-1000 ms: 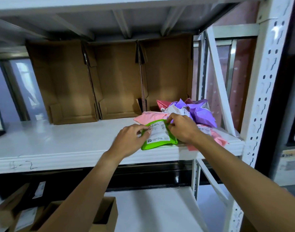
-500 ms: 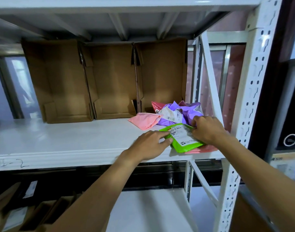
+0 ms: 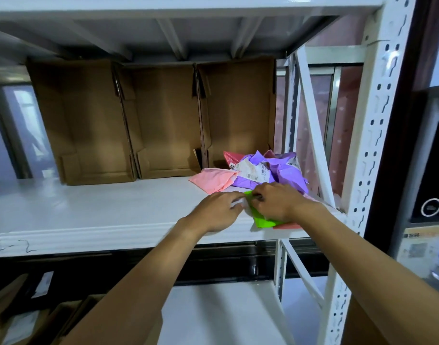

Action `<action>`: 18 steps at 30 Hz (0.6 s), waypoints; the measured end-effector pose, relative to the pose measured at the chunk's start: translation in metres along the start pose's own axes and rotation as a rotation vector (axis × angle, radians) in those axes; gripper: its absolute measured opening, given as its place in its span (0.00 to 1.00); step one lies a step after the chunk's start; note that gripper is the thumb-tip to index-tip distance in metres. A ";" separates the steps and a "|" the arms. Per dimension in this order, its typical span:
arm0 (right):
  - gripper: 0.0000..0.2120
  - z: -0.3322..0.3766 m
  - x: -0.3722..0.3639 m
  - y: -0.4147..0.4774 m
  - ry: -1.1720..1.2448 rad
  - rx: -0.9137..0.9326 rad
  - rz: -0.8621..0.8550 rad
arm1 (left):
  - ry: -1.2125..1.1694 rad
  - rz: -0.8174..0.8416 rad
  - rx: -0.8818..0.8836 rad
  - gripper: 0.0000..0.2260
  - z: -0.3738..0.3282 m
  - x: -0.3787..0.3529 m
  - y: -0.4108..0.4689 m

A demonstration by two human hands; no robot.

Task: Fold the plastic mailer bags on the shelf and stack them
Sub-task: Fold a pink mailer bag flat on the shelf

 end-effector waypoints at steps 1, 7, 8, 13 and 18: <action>0.19 0.002 0.000 0.003 -0.024 -0.010 -0.013 | -0.042 -0.010 0.031 0.18 0.007 0.003 0.002; 0.18 0.027 -0.001 0.027 0.035 -0.044 -0.028 | -0.017 -0.084 0.215 0.15 0.058 0.034 0.014; 0.18 0.032 -0.002 0.032 0.068 -0.054 -0.048 | 0.002 -0.109 0.227 0.15 0.066 0.037 0.015; 0.18 0.050 -0.009 0.054 0.082 -0.122 -0.131 | -0.010 -0.197 0.185 0.11 0.085 0.040 0.011; 0.17 0.058 -0.012 0.071 -0.072 -0.167 -0.146 | 0.155 -0.282 0.110 0.10 0.086 0.042 0.021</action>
Point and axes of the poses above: each hand's wrist, its own y-axis towards the middle knuckle, its own x-axis out of the back of the hand, z = x × y, the point moved 4 cm from there along y, towards the middle knuckle, and after that the axes turned 13 degrees about x, right-handed, at the moved point
